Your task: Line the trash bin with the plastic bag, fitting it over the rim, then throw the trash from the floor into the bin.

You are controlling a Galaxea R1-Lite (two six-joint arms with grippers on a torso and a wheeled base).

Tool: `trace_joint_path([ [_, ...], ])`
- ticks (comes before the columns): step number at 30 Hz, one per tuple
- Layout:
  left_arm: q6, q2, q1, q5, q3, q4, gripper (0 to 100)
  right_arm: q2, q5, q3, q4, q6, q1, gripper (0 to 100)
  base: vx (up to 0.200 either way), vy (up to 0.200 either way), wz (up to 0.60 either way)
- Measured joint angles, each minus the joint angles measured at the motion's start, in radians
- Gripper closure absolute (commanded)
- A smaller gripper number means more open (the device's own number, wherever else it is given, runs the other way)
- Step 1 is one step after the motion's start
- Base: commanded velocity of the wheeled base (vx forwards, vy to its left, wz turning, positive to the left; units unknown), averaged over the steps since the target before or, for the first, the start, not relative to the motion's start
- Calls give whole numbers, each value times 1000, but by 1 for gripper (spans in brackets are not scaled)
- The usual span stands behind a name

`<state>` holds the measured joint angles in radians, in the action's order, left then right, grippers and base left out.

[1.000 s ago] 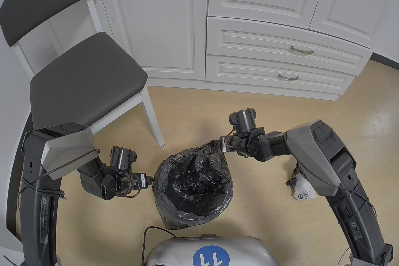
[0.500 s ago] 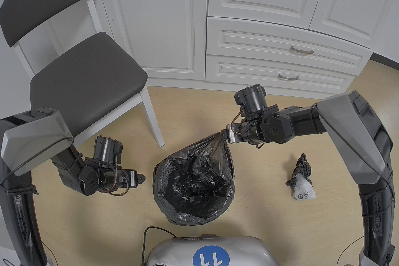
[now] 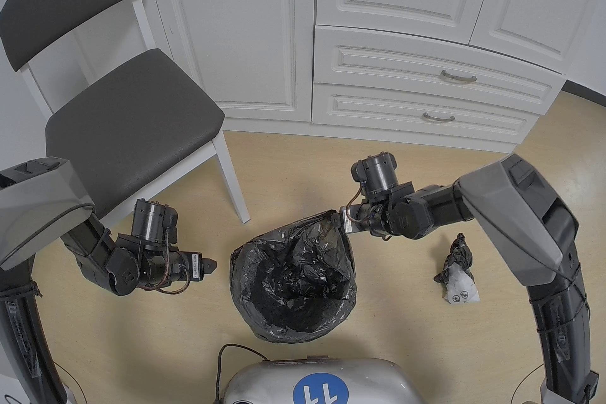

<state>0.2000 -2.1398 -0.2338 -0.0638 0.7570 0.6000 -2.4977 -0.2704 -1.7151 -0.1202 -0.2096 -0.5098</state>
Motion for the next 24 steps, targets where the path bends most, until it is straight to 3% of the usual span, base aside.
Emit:
trace_joint_path([
  [15,0,11,6,-2,-1,2,0,-240,3,-176,21,-13,45,0,0,0,0],
  [24,-1,10,2,0,-5,2,0,-235,5,-177,26,-27,41,0,0,0,0],
])
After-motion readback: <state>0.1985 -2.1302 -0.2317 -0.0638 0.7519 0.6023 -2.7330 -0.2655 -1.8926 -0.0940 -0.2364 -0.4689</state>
